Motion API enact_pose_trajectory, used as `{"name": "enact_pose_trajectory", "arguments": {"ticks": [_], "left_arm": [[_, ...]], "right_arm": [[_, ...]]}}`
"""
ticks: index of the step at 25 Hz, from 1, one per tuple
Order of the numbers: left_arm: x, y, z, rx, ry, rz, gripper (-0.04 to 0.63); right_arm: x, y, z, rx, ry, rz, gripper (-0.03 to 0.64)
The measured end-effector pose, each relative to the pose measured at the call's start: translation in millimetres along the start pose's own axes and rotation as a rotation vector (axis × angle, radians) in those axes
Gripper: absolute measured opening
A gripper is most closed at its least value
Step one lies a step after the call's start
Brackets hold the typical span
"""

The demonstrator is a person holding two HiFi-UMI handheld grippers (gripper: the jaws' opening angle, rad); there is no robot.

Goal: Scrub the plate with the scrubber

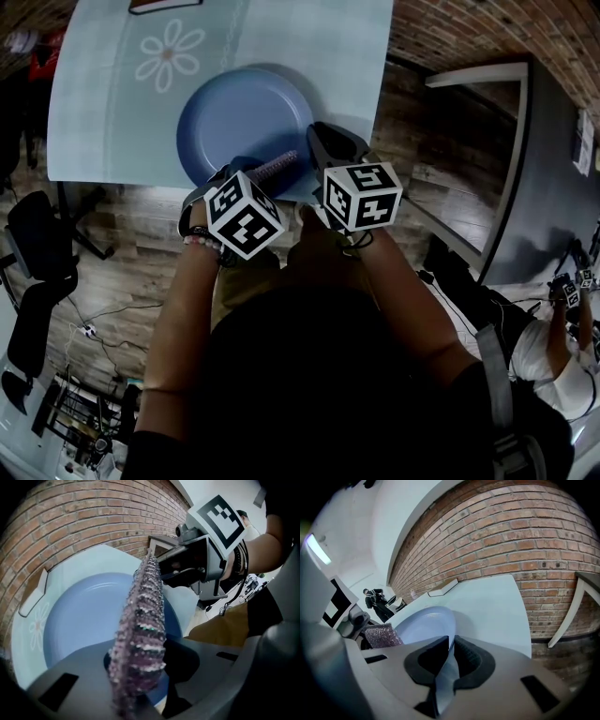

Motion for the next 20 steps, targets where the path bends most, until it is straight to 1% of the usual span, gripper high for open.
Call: {"name": "enact_pose_trajectory", "arguments": {"ticks": [2,5,7,9,12,16,18,20], "left_arm": [[-12,2,-5,-0.024,0.006,0.039,0.074],[-29,3,-18,-0.08,-0.002,0.112,0.074],[-38,3,-28,-0.133,0.02,0.123,0.074],[-45,2,-39,-0.187,0.043,0.121,0.074],[-51,-2,-60,-0.249,0.055,0.108,0.074],[-52,-12,-92,-0.342,0.068,0.065,0.074],[-49,-19,-108,-0.385,0.059,0.043,0.074],[-42,-26,-123,-0.418,0.031,0.021,0.074]], "right_arm": [[-1,1,-1,-0.001,-0.002,0.0,0.061],[-3,2,-2,-0.001,0.0,0.003,0.061],[-3,1,-2,0.004,-0.006,0.006,0.061],[-2,0,-2,0.017,-0.024,0.01,0.061],[-3,0,-2,0.036,-0.037,0.016,0.061],[-3,1,-2,0.034,-0.046,0.018,0.061],[-4,1,-1,0.034,-0.049,0.018,0.061],[-4,1,-1,0.035,-0.047,0.018,0.061]]}}
Point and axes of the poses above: the fingertips, and each gripper's own axes: y forward along the fingers, z to its right, x out of its underside, the point moved 3 cm from there along -y, backward along the fingers, and after that the axes turned 10 degrees about x, right-handed, at the moved point
